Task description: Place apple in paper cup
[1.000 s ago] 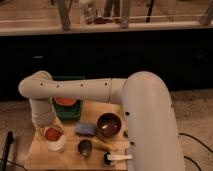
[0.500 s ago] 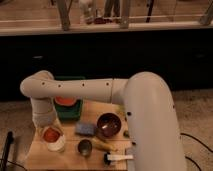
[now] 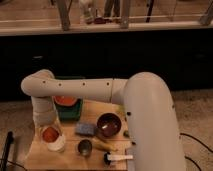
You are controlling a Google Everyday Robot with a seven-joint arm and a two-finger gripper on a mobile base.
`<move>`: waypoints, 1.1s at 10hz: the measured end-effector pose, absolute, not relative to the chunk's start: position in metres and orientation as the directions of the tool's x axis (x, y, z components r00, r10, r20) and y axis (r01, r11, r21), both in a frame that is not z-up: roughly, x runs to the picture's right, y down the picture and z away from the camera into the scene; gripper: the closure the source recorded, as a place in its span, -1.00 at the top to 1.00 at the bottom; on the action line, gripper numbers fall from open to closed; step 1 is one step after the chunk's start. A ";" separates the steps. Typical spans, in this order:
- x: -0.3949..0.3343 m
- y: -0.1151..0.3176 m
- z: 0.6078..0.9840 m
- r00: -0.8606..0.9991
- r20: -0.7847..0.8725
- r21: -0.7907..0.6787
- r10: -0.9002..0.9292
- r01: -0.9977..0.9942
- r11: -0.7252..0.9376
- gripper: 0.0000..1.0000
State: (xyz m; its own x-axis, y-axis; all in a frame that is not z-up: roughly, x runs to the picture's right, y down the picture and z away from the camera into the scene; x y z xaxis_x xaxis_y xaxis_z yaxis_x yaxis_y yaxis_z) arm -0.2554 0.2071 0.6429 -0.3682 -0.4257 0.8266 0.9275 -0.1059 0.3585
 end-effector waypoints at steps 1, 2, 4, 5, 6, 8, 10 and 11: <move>-0.255 0.207 0.643 -0.368 0.827 0.359 -0.425 0.928 -0.105 0.60; -0.255 0.206 0.643 -0.368 0.828 0.358 -0.424 0.928 -0.105 0.60; -0.255 0.205 0.643 -0.367 0.829 0.357 -0.421 0.928 -0.106 0.60; -0.255 0.204 0.644 -0.365 0.831 0.353 -0.420 0.929 -0.109 0.60; -0.255 0.203 0.643 -0.364 0.831 0.351 -0.420 0.930 -0.111 0.60; -0.256 0.203 0.644 -0.359 0.834 0.344 -0.418 0.932 -0.115 0.60; -0.256 0.202 0.646 -0.349 0.837 0.330 -0.420 0.936 -0.121 0.60; -0.255 0.202 0.647 -0.348 0.837 0.326 -0.422 0.937 -0.126 0.60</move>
